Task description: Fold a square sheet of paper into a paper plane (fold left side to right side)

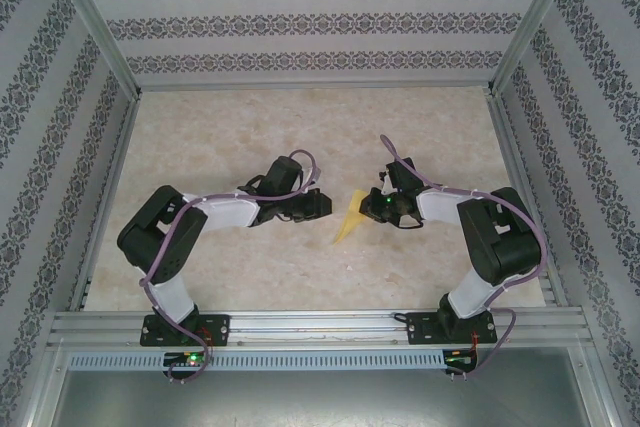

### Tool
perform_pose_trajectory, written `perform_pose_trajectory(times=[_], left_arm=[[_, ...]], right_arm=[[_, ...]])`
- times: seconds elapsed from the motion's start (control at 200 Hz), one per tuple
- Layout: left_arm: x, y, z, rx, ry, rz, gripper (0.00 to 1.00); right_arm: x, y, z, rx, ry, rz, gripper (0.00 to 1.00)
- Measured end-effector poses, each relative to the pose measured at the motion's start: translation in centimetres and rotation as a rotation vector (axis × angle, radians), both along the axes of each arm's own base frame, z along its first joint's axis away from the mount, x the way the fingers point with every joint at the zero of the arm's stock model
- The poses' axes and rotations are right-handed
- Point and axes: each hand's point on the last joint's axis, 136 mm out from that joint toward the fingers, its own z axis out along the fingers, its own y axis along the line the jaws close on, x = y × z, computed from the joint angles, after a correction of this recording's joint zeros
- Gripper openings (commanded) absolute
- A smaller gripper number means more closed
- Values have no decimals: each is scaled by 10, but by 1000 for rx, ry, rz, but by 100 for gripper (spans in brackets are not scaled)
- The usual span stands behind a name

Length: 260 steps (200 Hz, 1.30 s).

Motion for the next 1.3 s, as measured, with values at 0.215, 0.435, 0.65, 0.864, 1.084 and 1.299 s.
perform_pose_trajectory(times=[0.215,0.435,0.65,0.864,1.084,1.299], left_arm=[[-27,-25,5,-21,14,-97,11],[-26,-45,10,-46,15,-142,10],[-22,-58,3,-44,33,-165,10],[-20,-60,-18,6,67,-175,10],[-22,-52,-36,71,86,-167,10],[-19,-49,-40,99,76,-154,10]], right_arm=[[5,6,0,9,-9,29,10],[6,8,0,6,-15,42,10],[6,10,1,4,-16,49,10],[6,10,0,1,-21,57,10],[6,10,0,-2,-24,64,10],[6,10,0,-8,-25,68,10]])
